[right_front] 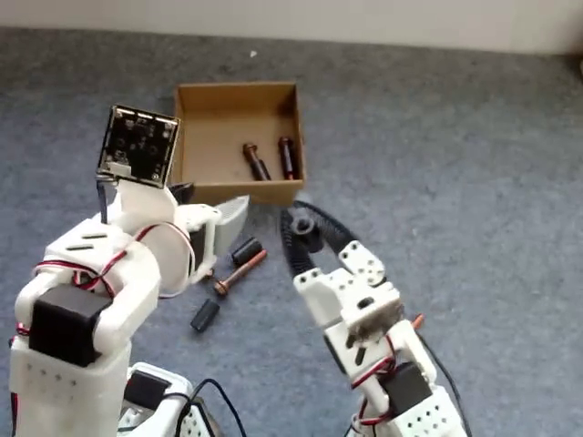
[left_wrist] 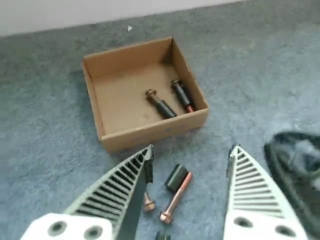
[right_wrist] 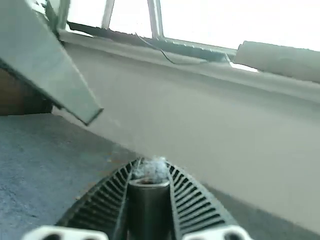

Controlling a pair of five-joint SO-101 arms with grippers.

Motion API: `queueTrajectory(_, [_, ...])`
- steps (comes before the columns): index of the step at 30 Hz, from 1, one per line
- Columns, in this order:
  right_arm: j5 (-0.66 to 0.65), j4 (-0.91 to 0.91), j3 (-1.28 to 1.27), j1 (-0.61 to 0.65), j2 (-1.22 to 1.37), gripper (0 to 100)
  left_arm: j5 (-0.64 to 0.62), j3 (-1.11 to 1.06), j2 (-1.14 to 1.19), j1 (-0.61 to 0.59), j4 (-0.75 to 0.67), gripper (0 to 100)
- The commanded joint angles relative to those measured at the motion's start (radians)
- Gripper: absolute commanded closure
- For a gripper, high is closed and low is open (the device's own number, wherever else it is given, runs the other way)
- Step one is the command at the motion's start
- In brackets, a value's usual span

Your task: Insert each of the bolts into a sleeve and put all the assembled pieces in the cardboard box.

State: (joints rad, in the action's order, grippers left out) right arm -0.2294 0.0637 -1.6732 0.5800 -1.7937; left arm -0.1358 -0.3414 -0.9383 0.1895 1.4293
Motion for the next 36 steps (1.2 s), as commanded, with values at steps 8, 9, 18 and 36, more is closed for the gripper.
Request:
queueTrajectory(8, [0.074, 0.394, 0.042, -0.277, -0.007, 99.3, 0.144, -0.208, 0.004, -0.015, -0.003, 74])
queueTrajectory(9, [0.074, 0.443, 0.067, -0.291, -0.007, 99.3, 0.153, -0.229, 0.004, -0.015, -0.003, 74])
queueTrajectory(18, [0.074, 0.624, 0.125, -0.315, -0.005, 99.3, 0.184, -0.386, 0.005, -0.019, -0.101, 74])
queueTrajectory(36, [0.130, 0.661, 0.087, -0.308, -0.005, 99.3, 0.229, -0.237, 0.495, -0.102, -0.146, 75])
